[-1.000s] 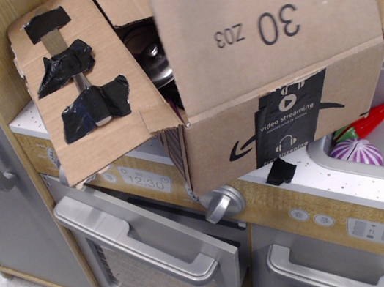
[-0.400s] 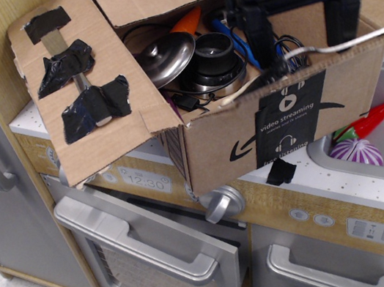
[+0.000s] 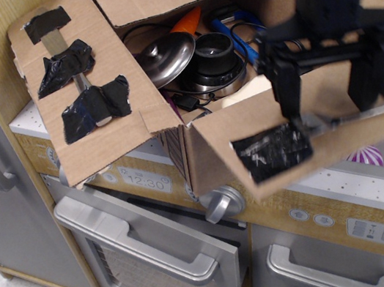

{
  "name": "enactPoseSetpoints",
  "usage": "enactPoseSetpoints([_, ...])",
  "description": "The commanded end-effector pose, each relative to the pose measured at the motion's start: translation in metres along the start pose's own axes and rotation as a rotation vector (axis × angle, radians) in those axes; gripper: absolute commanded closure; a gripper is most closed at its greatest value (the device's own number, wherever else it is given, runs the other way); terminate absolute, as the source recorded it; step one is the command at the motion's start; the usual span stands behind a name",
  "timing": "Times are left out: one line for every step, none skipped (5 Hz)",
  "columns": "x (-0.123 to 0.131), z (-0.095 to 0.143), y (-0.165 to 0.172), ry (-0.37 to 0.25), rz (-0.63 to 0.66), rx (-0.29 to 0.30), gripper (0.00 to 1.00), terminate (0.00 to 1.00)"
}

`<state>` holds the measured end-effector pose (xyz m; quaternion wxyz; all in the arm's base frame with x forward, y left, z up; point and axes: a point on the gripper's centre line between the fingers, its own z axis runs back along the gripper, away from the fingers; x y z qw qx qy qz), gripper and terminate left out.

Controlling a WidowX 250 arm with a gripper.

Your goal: Open large4fbox flaps

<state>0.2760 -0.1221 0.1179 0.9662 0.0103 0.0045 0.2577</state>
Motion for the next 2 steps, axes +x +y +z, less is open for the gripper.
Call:
enactPoseSetpoints([-0.0037, -0.0109, 0.0003, -0.206, -0.079, 0.050, 0.00, 0.00])
enactPoseSetpoints([-0.0033, -0.0139, 0.0070, -0.217, -0.080, 0.020, 0.00, 1.00])
